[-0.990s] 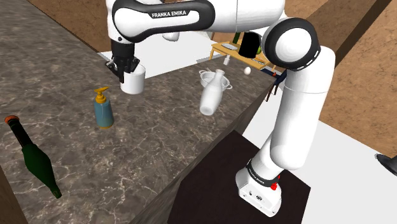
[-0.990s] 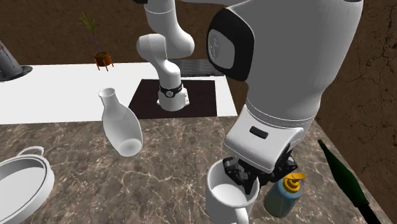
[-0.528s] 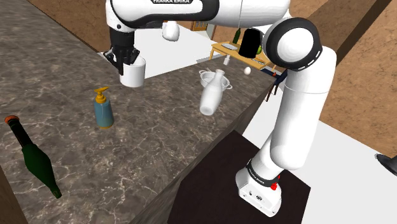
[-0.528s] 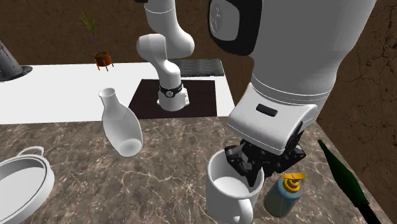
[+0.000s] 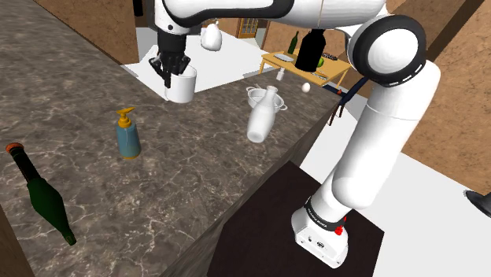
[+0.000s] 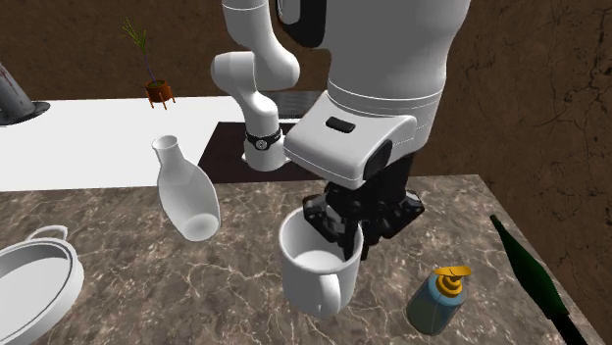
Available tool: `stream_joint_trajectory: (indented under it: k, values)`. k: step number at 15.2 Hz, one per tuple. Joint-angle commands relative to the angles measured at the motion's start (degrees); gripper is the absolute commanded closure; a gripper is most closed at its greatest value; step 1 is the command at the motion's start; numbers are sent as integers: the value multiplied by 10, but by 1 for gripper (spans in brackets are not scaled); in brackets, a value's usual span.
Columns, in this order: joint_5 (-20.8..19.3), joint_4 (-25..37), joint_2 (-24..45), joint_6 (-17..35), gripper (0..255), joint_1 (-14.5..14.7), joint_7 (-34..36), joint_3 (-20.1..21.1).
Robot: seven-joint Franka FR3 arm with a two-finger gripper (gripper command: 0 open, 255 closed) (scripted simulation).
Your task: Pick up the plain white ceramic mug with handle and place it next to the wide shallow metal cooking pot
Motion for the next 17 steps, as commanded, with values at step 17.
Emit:
stream_joint_trajectory:
  k: [17]
  values:
    - [76, -324, -286, 47, 255, -100, -236, -115]
